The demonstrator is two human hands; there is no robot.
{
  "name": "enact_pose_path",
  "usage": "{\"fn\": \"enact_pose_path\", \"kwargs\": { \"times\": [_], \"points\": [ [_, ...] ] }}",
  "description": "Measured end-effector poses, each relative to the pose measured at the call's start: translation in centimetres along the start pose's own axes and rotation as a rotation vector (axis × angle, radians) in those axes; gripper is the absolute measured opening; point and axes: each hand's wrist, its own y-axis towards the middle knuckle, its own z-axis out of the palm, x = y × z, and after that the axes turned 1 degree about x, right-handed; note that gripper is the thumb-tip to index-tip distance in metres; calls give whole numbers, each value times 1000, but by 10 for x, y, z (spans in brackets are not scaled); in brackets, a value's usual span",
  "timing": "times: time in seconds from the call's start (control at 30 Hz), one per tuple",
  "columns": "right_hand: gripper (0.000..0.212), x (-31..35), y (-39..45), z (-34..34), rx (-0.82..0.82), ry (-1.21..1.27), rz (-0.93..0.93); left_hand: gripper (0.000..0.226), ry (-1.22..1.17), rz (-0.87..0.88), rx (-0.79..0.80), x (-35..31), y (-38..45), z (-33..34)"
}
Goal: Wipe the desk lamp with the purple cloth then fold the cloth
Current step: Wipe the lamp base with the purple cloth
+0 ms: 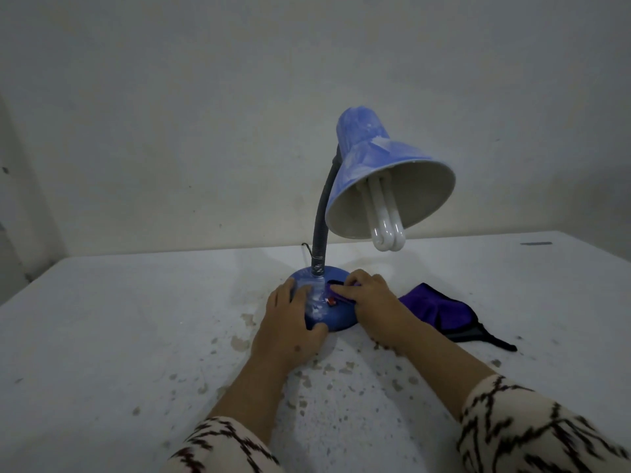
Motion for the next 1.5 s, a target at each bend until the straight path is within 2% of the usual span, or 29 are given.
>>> {"fn": "enact_pose_path", "kwargs": {
  "times": [0.07, 0.2, 0.37, 0.6, 0.8, 1.0, 1.07, 1.13, 1.33, 1.5],
  "points": [
    [45, -6, -8, 2, -47, 65, -58, 71, 0, 4, 1, 1, 0, 1],
    [52, -10, -24, 8, -37, -126, -193, 73, 10, 7, -11, 2, 2, 4],
    [54, 3, -10, 2, 9, -269, -113, 73, 6, 6, -12, 2, 1, 3],
    [50, 4, 11, -1, 94, -199, 38, 71, -10, -5, -6, 0, -1, 1],
    [53, -9, 0, -8, 147, -91, -56, 72, 7, -5, -6, 2, 0, 2],
    [53, 2, 8, -8, 134, -203, 44, 71, -6, 1, -3, 2, 0, 2],
    [54, 1, 10, -9, 138, -138, 60, 71, -8, 4, -5, 2, 1, 2],
    [54, -3, 5, -9, 146, -47, 37, 71, -6, 3, -3, 2, 1, 3],
    [51, -15, -14, -4, 103, -18, -69, 71, -3, 11, -7, 3, 1, 2],
    [47, -13, -9, -8, 100, -5, -21, 72, -5, 9, -1, 2, 0, 2]
  ]
}}
